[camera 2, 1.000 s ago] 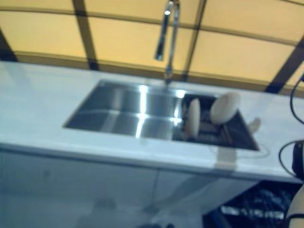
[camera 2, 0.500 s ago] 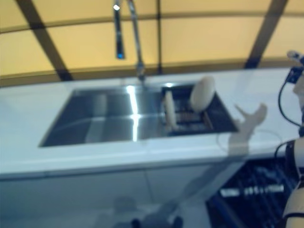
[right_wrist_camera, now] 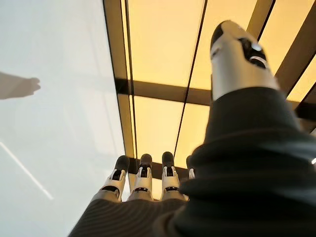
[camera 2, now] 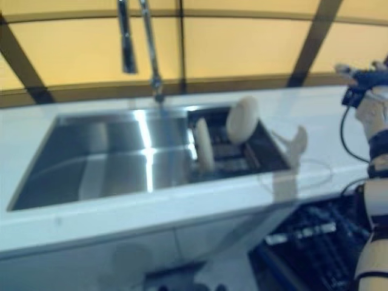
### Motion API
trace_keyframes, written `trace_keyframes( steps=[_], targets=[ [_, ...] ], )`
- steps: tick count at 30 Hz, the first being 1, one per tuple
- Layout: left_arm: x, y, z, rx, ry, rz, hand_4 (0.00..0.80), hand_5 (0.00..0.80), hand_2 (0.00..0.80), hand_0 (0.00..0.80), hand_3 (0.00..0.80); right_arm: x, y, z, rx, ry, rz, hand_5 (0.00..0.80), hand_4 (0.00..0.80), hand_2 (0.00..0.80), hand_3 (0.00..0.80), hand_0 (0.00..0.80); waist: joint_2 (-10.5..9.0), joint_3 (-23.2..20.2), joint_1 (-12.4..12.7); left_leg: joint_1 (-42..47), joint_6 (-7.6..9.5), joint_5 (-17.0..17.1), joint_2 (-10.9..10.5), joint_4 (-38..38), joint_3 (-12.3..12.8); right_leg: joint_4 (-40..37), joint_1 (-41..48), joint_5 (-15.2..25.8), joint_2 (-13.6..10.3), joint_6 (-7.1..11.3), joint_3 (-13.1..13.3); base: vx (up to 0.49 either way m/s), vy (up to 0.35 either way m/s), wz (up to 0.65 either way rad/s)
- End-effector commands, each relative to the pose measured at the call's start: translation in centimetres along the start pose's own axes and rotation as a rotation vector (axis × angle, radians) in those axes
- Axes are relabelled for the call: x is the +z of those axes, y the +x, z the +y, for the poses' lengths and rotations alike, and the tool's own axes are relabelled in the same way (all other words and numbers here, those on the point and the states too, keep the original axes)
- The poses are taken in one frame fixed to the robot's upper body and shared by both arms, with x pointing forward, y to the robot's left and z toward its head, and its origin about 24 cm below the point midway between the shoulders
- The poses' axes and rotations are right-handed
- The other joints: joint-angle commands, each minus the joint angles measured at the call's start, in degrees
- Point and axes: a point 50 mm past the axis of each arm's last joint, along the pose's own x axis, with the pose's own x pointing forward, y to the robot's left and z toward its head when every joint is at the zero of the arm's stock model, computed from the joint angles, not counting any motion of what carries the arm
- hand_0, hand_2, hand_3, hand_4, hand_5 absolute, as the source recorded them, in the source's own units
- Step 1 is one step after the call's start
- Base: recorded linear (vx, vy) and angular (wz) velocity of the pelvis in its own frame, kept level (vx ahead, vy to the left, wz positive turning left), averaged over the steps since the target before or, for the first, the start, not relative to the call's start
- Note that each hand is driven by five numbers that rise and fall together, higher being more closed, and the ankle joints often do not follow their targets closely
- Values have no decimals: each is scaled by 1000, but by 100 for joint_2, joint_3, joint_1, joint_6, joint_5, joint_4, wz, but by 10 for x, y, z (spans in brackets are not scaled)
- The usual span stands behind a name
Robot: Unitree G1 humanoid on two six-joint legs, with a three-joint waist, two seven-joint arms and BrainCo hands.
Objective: Take plates into dishwasher
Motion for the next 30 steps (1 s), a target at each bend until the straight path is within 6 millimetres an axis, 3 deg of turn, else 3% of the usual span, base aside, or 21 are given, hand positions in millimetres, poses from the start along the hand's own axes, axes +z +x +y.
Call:
trace_keyframes(
  steps=[1, 14, 20, 30],
  targets=[
    [-5, 1, 10, 38, 37, 41, 0, 0, 0, 0, 0, 47, -9, 7, 48, 19, -181, 0, 0, 0, 0, 0, -157, 116, 124, -82, -165, 33, 64, -18, 214, -12, 392, -225, -468, 717, 126, 51, -1, 18],
    [-3, 0, 14, 32, 45, 48, 0, 0, 0, 0, 0, 63, -14, 23, 39, 15, -207, 0, 0, 0, 0, 0, -141, 434, 276, -337, -171, 84, 56, -18, 97, -12, 293, -240, -472, 701, 7, 30, -4, 6],
    [12, -1, 14, 24, 39, -8, 0, 0, 0, 0, 0, 80, -22, 35, 69, 64, -261, 0, 0, 0, 0, 0, -71, 782, 278, -677, -185, 175, 72, -18, 47, -12, -13, -199, -432, 679, 45, -108, -25, 2],
    [23, -3, 12, 0, 21, -42, 0, 0, 0, 0, 0, 85, -26, 41, 135, 124, -296, 0, 0, 0, 0, 0, 113, 1213, 211, -941, -193, 247, 46, -18, 14, -12, -288, -145, -408, 637, 54, -39, 0, 4]
  ],
)
